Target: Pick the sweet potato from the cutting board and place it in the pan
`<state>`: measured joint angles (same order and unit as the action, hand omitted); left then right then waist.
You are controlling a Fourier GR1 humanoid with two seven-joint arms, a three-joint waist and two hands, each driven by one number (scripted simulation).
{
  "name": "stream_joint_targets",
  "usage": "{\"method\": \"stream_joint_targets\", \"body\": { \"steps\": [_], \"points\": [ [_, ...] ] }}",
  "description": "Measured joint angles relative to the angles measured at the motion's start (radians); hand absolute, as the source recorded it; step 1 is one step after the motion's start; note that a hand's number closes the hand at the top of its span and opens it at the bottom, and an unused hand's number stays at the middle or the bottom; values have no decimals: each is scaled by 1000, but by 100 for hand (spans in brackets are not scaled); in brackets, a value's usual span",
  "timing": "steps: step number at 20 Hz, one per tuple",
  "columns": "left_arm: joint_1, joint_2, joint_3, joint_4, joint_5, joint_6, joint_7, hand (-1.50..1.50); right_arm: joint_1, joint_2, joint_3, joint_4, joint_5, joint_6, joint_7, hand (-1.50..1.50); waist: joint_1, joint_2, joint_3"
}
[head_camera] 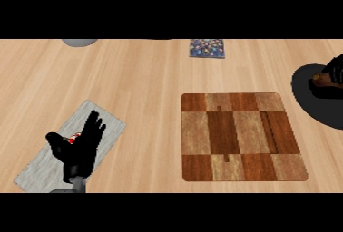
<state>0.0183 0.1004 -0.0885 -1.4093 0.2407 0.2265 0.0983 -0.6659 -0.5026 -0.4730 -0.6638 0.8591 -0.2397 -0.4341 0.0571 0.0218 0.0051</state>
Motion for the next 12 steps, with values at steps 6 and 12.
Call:
{"method": "stream_joint_targets", "body": {
  "steps": [6,12],
  "points": [
    [-30,0,-5,-3,-2,-5,18,0,-58,-78,8,207,75,-61,16,-150,29,16,1],
    [-29,-1,-17,-8,-3,-17,21,0,-96,-102,2,332,88,-64,-28,-150,48,24,4]
  ]
}}
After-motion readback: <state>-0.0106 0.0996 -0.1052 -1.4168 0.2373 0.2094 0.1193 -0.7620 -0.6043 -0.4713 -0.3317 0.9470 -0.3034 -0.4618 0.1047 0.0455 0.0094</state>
